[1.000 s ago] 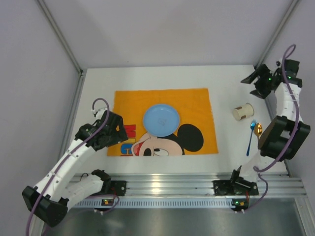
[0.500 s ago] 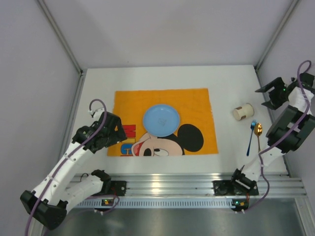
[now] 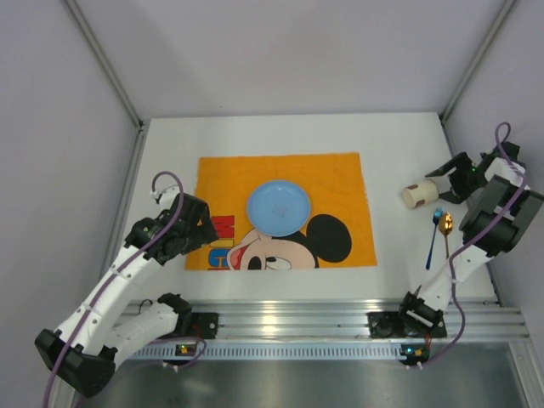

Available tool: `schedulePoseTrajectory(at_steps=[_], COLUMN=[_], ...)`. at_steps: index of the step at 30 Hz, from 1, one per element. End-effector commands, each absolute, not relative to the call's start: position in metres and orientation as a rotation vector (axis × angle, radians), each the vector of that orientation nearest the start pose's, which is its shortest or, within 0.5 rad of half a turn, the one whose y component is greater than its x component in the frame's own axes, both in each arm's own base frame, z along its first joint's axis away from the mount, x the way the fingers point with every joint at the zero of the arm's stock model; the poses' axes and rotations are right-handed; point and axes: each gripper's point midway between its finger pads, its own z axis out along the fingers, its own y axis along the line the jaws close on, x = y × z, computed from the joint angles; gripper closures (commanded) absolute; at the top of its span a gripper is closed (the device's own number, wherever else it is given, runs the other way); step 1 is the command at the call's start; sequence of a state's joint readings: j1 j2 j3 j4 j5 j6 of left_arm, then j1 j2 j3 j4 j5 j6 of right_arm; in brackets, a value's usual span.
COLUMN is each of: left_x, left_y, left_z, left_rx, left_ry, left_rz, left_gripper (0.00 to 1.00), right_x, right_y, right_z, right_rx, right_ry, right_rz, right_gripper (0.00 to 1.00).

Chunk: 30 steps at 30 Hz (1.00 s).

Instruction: Set the dinner table for one person

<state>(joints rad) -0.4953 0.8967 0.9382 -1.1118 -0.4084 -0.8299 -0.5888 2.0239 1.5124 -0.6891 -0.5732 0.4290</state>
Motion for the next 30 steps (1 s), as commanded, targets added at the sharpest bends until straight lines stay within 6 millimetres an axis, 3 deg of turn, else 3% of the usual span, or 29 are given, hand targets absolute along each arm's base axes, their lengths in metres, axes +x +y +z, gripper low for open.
schedulePoseTrajectory(at_steps=[1,6,13,18,21,24,27,30], left_x=[0.185,0.185,0.185,0.184,0.184,0.184,0.184,0.184], left_y=[-0.048,-0.049,-0.049,-0.048,-0.049,-0.05,-0.05,-0.051], left_z=[0.16,0.16,0.161,0.161,0.162,0.163,0.163,0.163], left_rx=[-0.569,-0.569,-0.572,-0.57,-0.568,-0.566,-0.563,-0.556], left_ry=[2.434,2.435,2.428,2.43,2.425,2.424,2.421,2.427], left_rz=[0.038,0.037,0.032,0.032,0.021,0.012,0.007,0.004], left_gripper=[0.02,0.02,0.02,0.03,0.02,0.02,0.02,0.03], right_x=[0.417,0.424,0.411,0.406,0.412,0.42,0.43,0.442], right_y=[-0.125,-0.099,-0.082,-0.082,-0.084,-0.084,-0.074,-0.05], right_z=[0.074,0.081,0.077,0.079,0.096,0.125,0.16,0.194], right_rx=[1.073,0.982,0.955,0.956,0.948,0.915,0.868,0.77], right_ry=[2.414,2.453,2.5,2.501,2.464,2.414,2.353,2.317], right_rz=[0.731,0.739,0.74,0.72,0.712,0.694,0.692,0.657], right_gripper=[0.25,0.3,0.75,0.99,1.0,1.0,1.0,1.0])
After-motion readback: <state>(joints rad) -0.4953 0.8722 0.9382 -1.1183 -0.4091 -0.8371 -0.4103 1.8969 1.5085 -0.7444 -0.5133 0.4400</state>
